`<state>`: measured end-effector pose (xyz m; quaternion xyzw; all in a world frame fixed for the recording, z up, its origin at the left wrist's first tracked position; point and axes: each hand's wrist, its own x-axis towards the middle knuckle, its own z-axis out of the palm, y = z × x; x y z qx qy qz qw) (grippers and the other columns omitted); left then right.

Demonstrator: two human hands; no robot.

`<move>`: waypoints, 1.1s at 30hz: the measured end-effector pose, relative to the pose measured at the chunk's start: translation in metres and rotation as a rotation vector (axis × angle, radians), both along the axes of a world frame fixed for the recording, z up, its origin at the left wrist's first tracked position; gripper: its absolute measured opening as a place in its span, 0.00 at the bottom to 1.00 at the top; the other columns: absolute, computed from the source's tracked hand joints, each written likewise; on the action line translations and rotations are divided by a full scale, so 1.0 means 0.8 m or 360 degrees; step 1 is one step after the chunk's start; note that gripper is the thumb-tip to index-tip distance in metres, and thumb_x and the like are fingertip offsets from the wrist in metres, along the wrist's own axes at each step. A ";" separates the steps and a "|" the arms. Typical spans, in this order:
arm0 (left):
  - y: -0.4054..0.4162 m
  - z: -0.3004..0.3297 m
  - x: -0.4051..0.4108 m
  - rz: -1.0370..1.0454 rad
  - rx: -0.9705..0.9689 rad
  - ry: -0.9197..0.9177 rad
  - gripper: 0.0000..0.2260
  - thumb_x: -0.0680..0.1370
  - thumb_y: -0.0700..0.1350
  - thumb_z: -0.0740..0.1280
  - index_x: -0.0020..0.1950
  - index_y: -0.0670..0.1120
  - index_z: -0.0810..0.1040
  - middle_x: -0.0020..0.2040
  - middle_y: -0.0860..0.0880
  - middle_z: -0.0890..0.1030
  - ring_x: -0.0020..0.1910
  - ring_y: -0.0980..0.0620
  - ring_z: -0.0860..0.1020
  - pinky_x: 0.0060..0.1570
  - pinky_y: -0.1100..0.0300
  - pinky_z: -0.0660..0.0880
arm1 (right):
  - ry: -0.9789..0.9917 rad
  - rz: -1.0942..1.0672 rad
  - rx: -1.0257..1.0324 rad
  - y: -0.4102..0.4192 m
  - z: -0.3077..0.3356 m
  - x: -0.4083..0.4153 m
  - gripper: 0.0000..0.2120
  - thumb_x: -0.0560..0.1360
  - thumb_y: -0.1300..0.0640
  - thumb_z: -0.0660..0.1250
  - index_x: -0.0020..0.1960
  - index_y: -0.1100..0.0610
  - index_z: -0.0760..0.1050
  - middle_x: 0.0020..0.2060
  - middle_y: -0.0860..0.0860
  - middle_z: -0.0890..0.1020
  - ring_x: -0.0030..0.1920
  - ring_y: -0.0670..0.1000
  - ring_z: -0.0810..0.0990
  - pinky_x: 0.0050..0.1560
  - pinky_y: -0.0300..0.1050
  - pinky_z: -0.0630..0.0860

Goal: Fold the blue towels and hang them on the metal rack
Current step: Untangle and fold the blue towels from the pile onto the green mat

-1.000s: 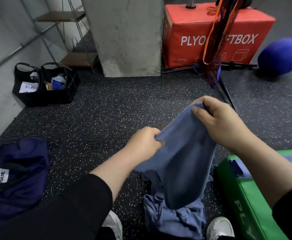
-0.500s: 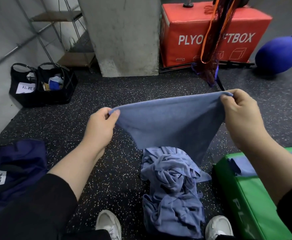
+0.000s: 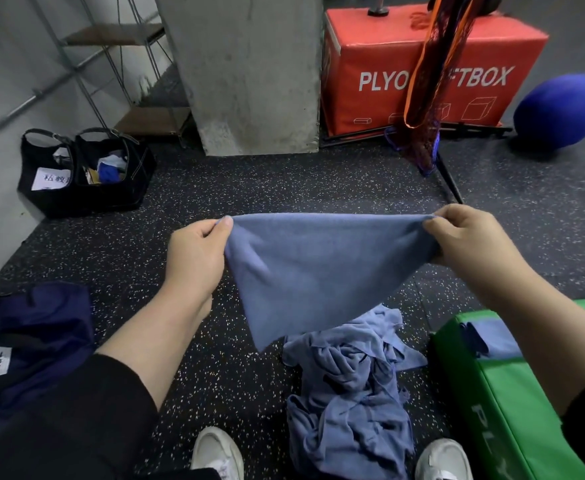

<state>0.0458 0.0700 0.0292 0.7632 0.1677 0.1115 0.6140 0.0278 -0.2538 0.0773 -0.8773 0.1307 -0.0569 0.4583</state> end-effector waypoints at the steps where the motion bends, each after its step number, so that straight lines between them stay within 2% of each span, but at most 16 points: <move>1: -0.003 -0.003 -0.001 0.0015 -0.0057 0.0054 0.20 0.77 0.54 0.69 0.45 0.34 0.78 0.37 0.44 0.76 0.37 0.49 0.72 0.40 0.51 0.72 | 0.0052 0.0018 0.0090 0.004 -0.001 -0.002 0.08 0.73 0.53 0.64 0.40 0.56 0.78 0.31 0.57 0.80 0.35 0.60 0.80 0.42 0.67 0.83; 3: -0.013 -0.007 -0.004 0.0017 -0.0196 0.0151 0.20 0.76 0.51 0.70 0.46 0.31 0.76 0.38 0.45 0.76 0.37 0.48 0.73 0.39 0.50 0.72 | 0.0151 0.0094 0.0202 0.011 -0.007 -0.003 0.08 0.72 0.54 0.64 0.38 0.56 0.78 0.30 0.55 0.78 0.34 0.56 0.79 0.42 0.68 0.83; 6: -0.031 -0.012 -0.009 -0.0002 -0.0242 0.0184 0.18 0.76 0.51 0.71 0.46 0.34 0.79 0.39 0.45 0.77 0.38 0.49 0.73 0.40 0.52 0.71 | 0.0268 0.0210 0.0304 0.028 -0.016 -0.006 0.09 0.74 0.56 0.65 0.38 0.58 0.78 0.28 0.52 0.78 0.32 0.54 0.78 0.43 0.64 0.84; 9: -0.058 -0.003 -0.020 -0.0099 -0.0090 0.0080 0.17 0.75 0.53 0.70 0.43 0.38 0.81 0.36 0.42 0.78 0.37 0.52 0.72 0.38 0.52 0.71 | 0.0335 0.0288 0.0536 0.049 -0.022 -0.009 0.11 0.80 0.62 0.64 0.40 0.60 0.79 0.29 0.52 0.79 0.31 0.51 0.78 0.35 0.49 0.82; 11: -0.076 0.005 -0.029 -0.0231 0.0137 0.0002 0.20 0.74 0.56 0.68 0.43 0.37 0.80 0.38 0.36 0.80 0.36 0.54 0.71 0.36 0.45 0.74 | 0.0362 0.0298 0.0738 0.066 -0.023 -0.014 0.10 0.81 0.63 0.63 0.45 0.66 0.80 0.35 0.57 0.82 0.35 0.52 0.81 0.34 0.43 0.80; 12: -0.084 0.008 -0.035 -0.0293 0.0226 -0.0036 0.20 0.74 0.57 0.68 0.43 0.38 0.81 0.40 0.35 0.81 0.35 0.54 0.71 0.39 0.43 0.76 | 0.0365 0.0281 0.0824 0.073 -0.023 -0.016 0.10 0.81 0.63 0.64 0.47 0.68 0.80 0.37 0.58 0.83 0.36 0.53 0.82 0.34 0.43 0.81; 14: -0.098 0.013 -0.044 -0.0380 0.0280 -0.0071 0.14 0.77 0.53 0.71 0.43 0.42 0.84 0.38 0.43 0.84 0.34 0.54 0.76 0.41 0.46 0.78 | 0.0373 0.0258 0.0940 0.086 -0.023 -0.019 0.10 0.81 0.62 0.64 0.48 0.68 0.80 0.39 0.59 0.84 0.38 0.54 0.84 0.36 0.43 0.81; 16: -0.110 0.019 -0.053 -0.0400 0.0304 -0.0088 0.06 0.78 0.48 0.73 0.44 0.47 0.87 0.38 0.53 0.85 0.39 0.56 0.82 0.44 0.52 0.80 | 0.0390 0.0284 0.1027 0.097 -0.023 -0.023 0.10 0.82 0.62 0.64 0.48 0.67 0.81 0.41 0.60 0.86 0.40 0.54 0.85 0.37 0.43 0.81; 17: -0.115 0.021 -0.057 -0.0387 0.0349 -0.0118 0.05 0.77 0.47 0.74 0.44 0.48 0.87 0.39 0.54 0.85 0.41 0.55 0.83 0.45 0.52 0.80 | 0.0396 0.0306 0.1071 0.101 -0.022 -0.024 0.10 0.82 0.62 0.64 0.48 0.67 0.81 0.42 0.61 0.86 0.41 0.55 0.86 0.39 0.43 0.81; 21: -0.124 0.015 -0.060 -0.0339 0.0541 -0.0275 0.04 0.77 0.46 0.74 0.44 0.47 0.87 0.40 0.53 0.82 0.42 0.53 0.81 0.46 0.49 0.77 | 0.0371 0.0385 0.1175 0.111 -0.023 -0.025 0.13 0.82 0.65 0.61 0.45 0.66 0.83 0.37 0.59 0.85 0.38 0.54 0.84 0.42 0.45 0.82; 24: -0.123 0.009 -0.059 -0.0328 0.0663 -0.0351 0.05 0.77 0.46 0.74 0.44 0.46 0.87 0.40 0.52 0.81 0.42 0.51 0.80 0.45 0.48 0.76 | 0.0383 0.0406 0.1211 0.114 -0.024 -0.026 0.14 0.81 0.66 0.61 0.44 0.65 0.84 0.38 0.61 0.85 0.38 0.54 0.83 0.44 0.47 0.83; 26: -0.122 0.007 -0.058 -0.0325 0.0729 -0.0373 0.05 0.77 0.45 0.74 0.44 0.46 0.88 0.39 0.51 0.80 0.41 0.52 0.79 0.45 0.51 0.74 | 0.0414 0.0414 0.1222 0.114 -0.025 -0.024 0.15 0.81 0.65 0.61 0.44 0.65 0.84 0.36 0.60 0.84 0.38 0.55 0.83 0.47 0.49 0.82; 28: -0.123 0.006 -0.058 -0.0357 0.0762 -0.0390 0.05 0.78 0.44 0.73 0.45 0.45 0.88 0.40 0.52 0.79 0.40 0.53 0.78 0.43 0.57 0.73 | 0.0475 0.0406 0.1284 0.113 -0.029 -0.022 0.14 0.82 0.63 0.60 0.47 0.68 0.83 0.33 0.56 0.82 0.36 0.53 0.81 0.47 0.49 0.81; 30: -0.127 0.006 -0.061 -0.0470 0.0865 -0.0400 0.06 0.80 0.44 0.70 0.49 0.44 0.87 0.43 0.52 0.79 0.42 0.54 0.77 0.44 0.61 0.72 | 0.0505 0.0391 0.1362 0.112 -0.030 -0.022 0.14 0.83 0.61 0.61 0.50 0.67 0.82 0.32 0.54 0.82 0.36 0.51 0.81 0.48 0.48 0.81; 33: -0.133 0.006 -0.064 -0.0819 0.0885 -0.0243 0.10 0.81 0.45 0.66 0.51 0.43 0.86 0.53 0.52 0.81 0.49 0.53 0.79 0.54 0.57 0.74 | 0.0413 0.0383 0.1201 0.105 -0.032 -0.020 0.12 0.82 0.57 0.65 0.47 0.62 0.83 0.33 0.53 0.82 0.36 0.49 0.81 0.42 0.42 0.79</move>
